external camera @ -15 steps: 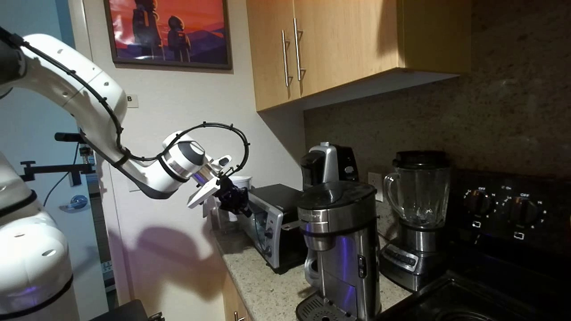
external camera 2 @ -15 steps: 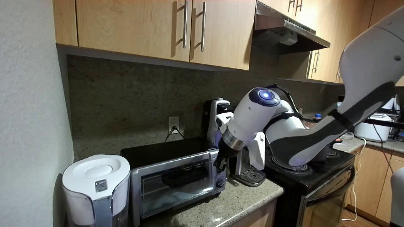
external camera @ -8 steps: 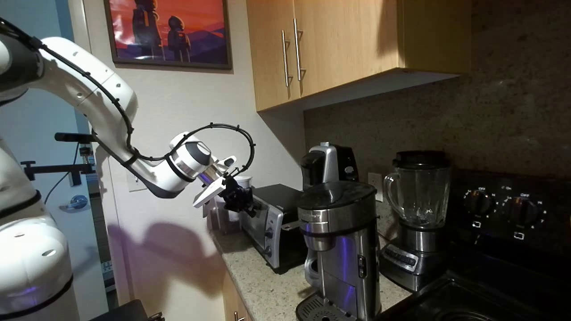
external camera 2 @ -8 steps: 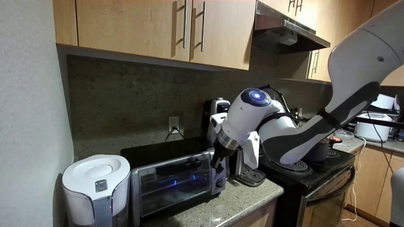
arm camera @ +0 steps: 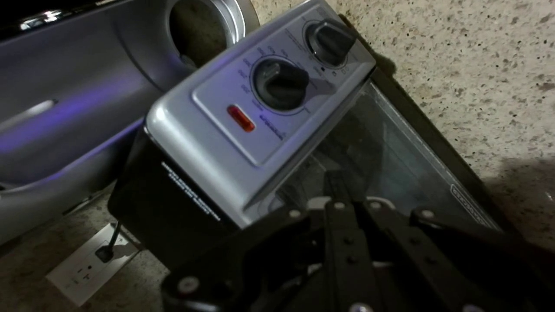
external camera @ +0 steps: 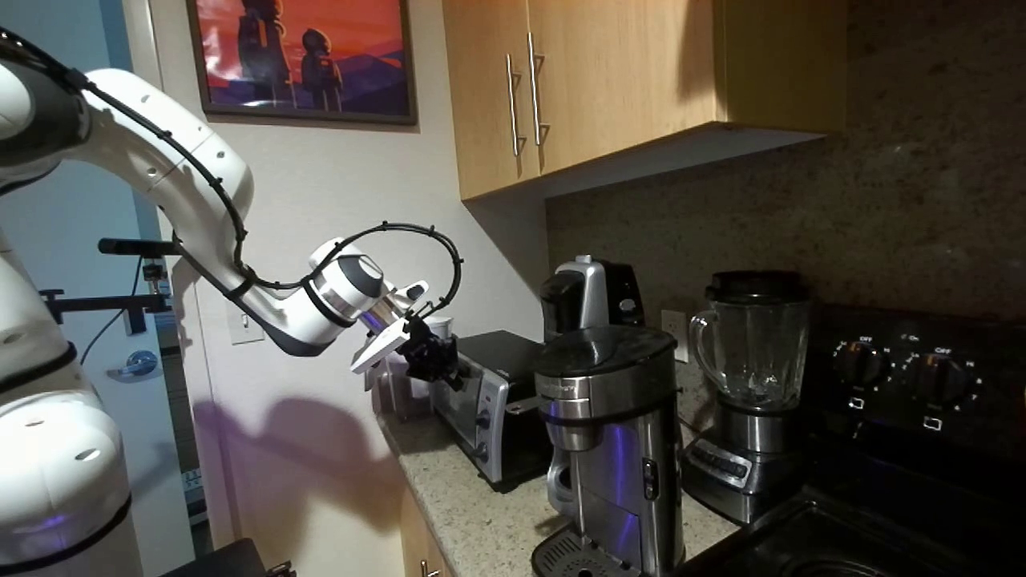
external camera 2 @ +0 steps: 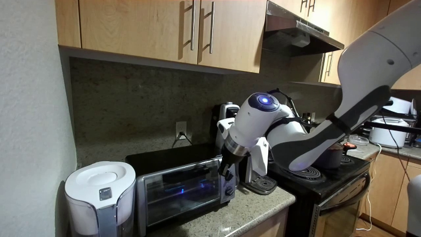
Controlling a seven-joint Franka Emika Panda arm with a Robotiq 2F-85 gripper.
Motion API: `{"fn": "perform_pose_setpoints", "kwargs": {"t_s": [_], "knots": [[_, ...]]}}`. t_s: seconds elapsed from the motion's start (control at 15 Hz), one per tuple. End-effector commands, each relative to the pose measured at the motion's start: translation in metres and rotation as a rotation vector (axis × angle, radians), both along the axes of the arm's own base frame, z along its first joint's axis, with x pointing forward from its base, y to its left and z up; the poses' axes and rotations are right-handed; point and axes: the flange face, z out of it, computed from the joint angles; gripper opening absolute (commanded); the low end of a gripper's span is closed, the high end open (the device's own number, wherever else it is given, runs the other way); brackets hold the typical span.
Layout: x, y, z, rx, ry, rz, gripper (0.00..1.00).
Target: Close the oven door
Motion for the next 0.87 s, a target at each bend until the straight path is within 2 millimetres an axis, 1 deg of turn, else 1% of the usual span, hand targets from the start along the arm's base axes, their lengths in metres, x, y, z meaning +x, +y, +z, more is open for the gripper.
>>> {"fn": "perform_pose_setpoints", "kwargs": {"t_s": [0.0,0.27,0.47,0.53,0.6,0.67,0.73,0.8], "knots": [[-0.021,0.003,0.005,-0.01,-0.01,0.009,0.0],[-0.063,0.006,-0.006,-0.03,0.048,0.054,0.0],[-0.089,0.009,-0.003,-0.013,0.065,0.08,0.01],[-0.07,0.016,0.007,0.012,0.066,0.087,0.26],[-0.07,0.012,-0.007,0.006,0.068,0.075,0.29],[-0.07,0.015,-0.002,0.009,0.058,0.082,0.09],[-0.07,0.015,-0.001,0.009,0.056,0.082,0.16],[-0.069,0.014,-0.003,0.009,0.061,0.08,0.26]]}}
